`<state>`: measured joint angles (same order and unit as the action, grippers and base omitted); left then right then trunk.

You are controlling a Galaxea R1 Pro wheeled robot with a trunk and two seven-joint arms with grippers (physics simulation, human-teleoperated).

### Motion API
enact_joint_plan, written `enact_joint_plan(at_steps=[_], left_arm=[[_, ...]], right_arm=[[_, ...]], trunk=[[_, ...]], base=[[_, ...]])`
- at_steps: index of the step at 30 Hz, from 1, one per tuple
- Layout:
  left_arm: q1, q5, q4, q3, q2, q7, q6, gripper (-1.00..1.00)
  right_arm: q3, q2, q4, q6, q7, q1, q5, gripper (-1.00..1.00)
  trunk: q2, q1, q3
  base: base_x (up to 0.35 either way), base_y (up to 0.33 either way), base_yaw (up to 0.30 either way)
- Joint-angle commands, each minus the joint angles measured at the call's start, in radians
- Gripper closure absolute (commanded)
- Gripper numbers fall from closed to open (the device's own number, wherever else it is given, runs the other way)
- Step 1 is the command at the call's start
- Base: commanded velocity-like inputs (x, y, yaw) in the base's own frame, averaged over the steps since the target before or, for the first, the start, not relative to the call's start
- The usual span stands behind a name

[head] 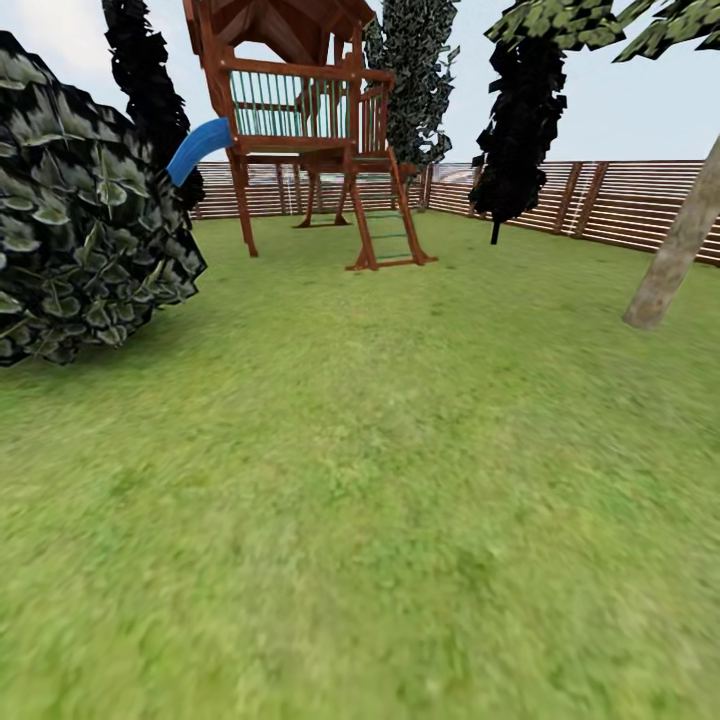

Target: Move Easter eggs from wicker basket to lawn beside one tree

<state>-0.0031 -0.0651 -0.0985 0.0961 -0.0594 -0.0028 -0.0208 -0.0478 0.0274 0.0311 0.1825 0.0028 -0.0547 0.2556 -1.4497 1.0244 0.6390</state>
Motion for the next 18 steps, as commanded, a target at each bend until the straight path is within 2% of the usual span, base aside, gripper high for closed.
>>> enact_joint_plan(at_steps=[1, 18], left_arm=[[0.0, -0.007, 0.0, 0.005, 0.0, 0.0, -0.002, -1.0], [-0.001, -0.007, 0.002, 0.005, 0.0, 0.0, -0.002, -1.0]], right_arm=[[-0.004, 0.0, -0.001, 0.003, 0.0, 0.0, 0.001, -1.0], [-0.004, 0.0, 0.0, 0.003, 0.0, 0.0, 0.0, -1.0]], trunk=[[0.0, 0.001, 0.001], [0.0, 0.001, 0.001]], base=[[0.339, 0.0, 0.0], [0.339, 0.0, 0.0]])
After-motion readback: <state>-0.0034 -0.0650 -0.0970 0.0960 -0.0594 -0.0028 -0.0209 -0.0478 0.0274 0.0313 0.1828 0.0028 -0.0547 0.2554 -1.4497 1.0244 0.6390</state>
